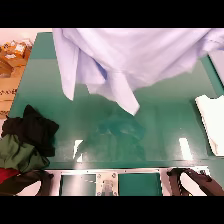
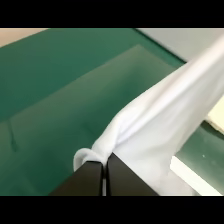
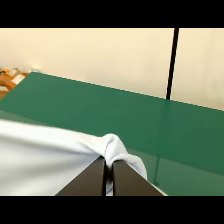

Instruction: Fold the shirts.

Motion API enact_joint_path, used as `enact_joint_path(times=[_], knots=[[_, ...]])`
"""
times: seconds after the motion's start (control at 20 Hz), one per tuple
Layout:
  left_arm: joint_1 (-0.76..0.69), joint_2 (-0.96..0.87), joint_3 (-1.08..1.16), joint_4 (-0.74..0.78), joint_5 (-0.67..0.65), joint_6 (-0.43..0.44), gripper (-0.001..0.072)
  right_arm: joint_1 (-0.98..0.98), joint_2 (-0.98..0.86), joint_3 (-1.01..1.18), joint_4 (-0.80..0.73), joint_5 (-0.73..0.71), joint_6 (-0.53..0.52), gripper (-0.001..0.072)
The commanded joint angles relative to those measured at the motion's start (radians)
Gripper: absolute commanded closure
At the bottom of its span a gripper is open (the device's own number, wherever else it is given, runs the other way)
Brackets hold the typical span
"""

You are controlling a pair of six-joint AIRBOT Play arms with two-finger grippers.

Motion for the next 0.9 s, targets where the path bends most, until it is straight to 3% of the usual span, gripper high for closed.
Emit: enact_joint_path(times=[0.0,0.2,0.4,0.5,0.65,0.75,0.8,0.85], knots=[[0.001,-0.002,-0.095,0.076,0.002,-0.002,0.0682,-0.001,0.014,-0.098,-0.039,0.022,0.009,0.0695],[0.001,-0.004,-0.412,0.07,0.06,0.01,0.0682,0.026,-0.016,-0.466,-0.031,-0.05,-0.014,0.0695],[-0.003,-0.078,-0.806,-0.068,0.263,0.104,0.0681,0.119,-0.175,-0.805,-0.03,-0.357,-0.014,0.0695],[-0.006,-0.156,-0.93,-0.165,0.361,0.171,0.0681,0.134,-0.312,-0.829,0.005,-0.439,-0.014,0.0695],[-0.006,-0.266,-0.959,-0.201,0.385,0.188,0.0681,0.114,-0.474,-0.77,0.082,-0.486,-0.013,0.0688],[-0.006,-0.28,-0.945,-0.182,0.396,0.188,0.0679,0.074,-0.519,-0.696,0.08,-0.454,-0.012,0.0449],[0.003,-0.28,-0.919,-0.162,0.378,0.181,0.0501,0.036,-0.519,-0.654,0.079,-0.405,0.003,0.0421],[0.022,-0.28,-0.89,-0.154,0.342,0.171,0.0234,-0.003,-0.515,-0.609,0.079,-0.333,0.031,0.0421]])
